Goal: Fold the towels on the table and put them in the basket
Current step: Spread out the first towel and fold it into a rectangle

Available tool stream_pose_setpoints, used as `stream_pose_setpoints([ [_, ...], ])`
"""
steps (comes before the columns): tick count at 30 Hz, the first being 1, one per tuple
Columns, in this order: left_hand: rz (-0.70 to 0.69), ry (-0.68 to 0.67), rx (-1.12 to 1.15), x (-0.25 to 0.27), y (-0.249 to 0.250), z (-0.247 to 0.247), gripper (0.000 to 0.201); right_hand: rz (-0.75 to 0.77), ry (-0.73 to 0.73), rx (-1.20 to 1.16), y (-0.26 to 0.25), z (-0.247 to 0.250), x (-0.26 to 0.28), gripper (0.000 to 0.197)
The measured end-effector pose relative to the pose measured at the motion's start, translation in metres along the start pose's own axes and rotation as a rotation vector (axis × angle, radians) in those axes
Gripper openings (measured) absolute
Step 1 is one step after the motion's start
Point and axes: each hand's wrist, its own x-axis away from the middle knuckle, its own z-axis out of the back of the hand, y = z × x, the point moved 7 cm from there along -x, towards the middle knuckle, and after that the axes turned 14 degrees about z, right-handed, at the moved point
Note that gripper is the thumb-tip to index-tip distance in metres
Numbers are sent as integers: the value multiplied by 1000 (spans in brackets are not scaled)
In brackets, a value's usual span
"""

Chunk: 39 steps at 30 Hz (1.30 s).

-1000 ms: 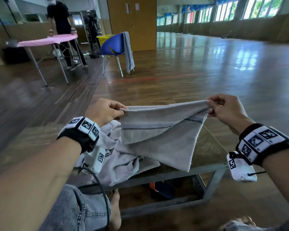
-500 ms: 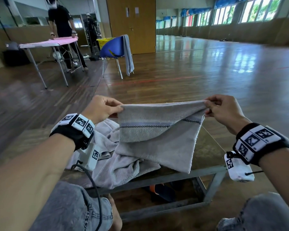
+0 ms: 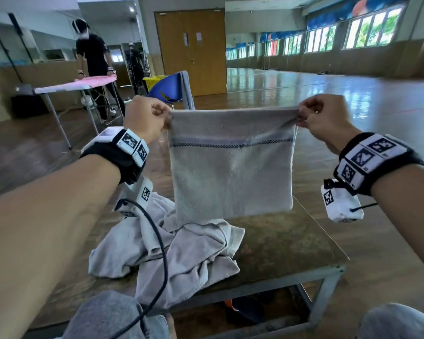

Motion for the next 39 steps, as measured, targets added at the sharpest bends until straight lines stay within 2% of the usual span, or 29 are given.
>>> stream_pose_setpoints([
  [4, -69, 58, 140, 7, 8, 6, 12, 114, 37, -1, -18, 18, 0, 26],
  [7, -31, -22, 103, 38, -19, -6, 11, 103, -64, 16, -4, 23, 36, 20],
  [11, 198, -338, 126, 99, -79, -42, 13, 60, -373, 45, 31, 22, 110, 25],
  [16, 481, -817, -54, 166, -131, -102, 8, -218, -780, -14, 91, 8, 202, 9],
  [18, 589, -975, -69, 184, -145, -119, 5, -299, -886, -7, 110, 1, 228, 7],
  [20, 610, -1047, -101, 186, -154, -128, 3, -379, -907, -16, 124, -4, 239, 6],
  [22, 588, -1009, -133, 173, -161, -136, 3, -401, -860, -5, 136, -10, 235, 7],
  [28, 500, -657, -171, 118, -179, -157, 12, -250, -598, 160, 159, -42, 190, 8],
  [32, 486, -516, -191, 99, -196, -172, 15, -206, -500, 244, 182, -70, 172, 10],
  [35, 458, -447, -207, 92, -201, -182, 15, -202, -485, 327, 196, -91, 168, 9],
  [39, 421, -486, -279, 92, -204, -195, 11, -228, -624, 494, 212, -115, 171, 30],
])
